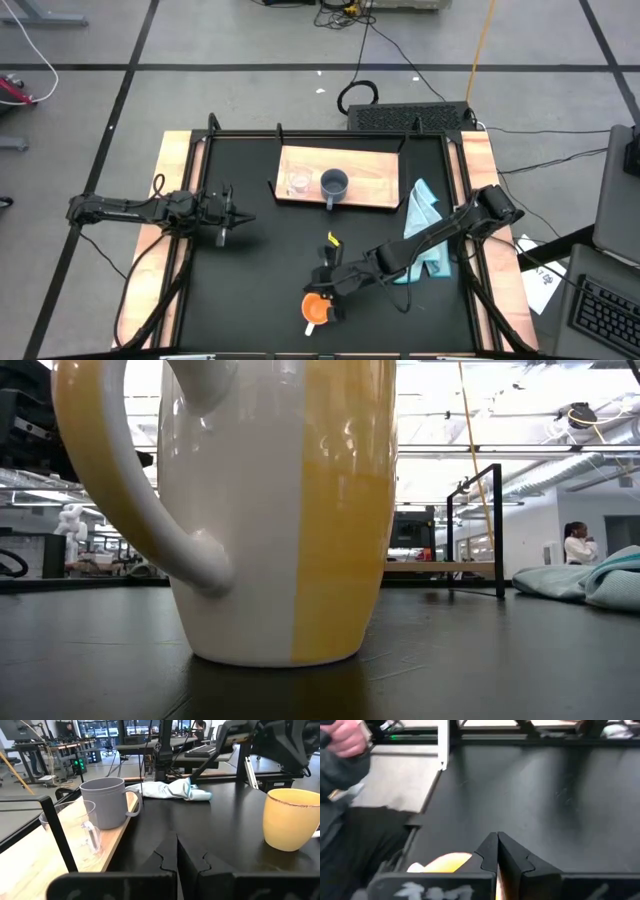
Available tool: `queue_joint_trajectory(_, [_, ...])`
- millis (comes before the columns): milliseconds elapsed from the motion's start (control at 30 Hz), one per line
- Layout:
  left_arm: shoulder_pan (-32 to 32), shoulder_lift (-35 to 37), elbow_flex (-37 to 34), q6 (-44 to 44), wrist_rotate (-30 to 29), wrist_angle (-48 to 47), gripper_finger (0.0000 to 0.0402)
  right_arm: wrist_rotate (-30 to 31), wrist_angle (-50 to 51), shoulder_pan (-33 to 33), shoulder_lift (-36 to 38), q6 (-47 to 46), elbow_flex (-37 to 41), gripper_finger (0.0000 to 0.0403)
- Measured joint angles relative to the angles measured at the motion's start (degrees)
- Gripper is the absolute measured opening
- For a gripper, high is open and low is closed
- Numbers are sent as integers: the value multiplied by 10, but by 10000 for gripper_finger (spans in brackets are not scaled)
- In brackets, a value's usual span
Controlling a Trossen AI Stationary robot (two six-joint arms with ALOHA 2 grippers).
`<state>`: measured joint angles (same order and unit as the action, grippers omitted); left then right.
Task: Stack small to large cups/mugs on shelf
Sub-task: Put the yellow mug on the shelf
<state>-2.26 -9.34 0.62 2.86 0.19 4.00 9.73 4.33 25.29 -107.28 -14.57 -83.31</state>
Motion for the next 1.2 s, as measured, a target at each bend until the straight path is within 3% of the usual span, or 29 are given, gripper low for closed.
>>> queue_joint_trajectory(233, [0,0,0,9,0,-24,1,-73,151,-2,0,-48,-77,0])
queue_joint_trajectory(533, [0,0,0,4,0,-26,1,-126,219,-2,-2,-146,-89,0])
queue_joint_trajectory(700, [0,0,0,0,0,-25,1,-159,231,-2,-6,-180,-89,0])
queue_joint_trajectory(933, [0,0,0,-8,0,-23,1,-161,230,-4,-5,-174,-89,0])
queue_joint_trajectory(1200, [0,0,0,-16,0,-24,1,-205,190,-3,-29,-161,-89,16])
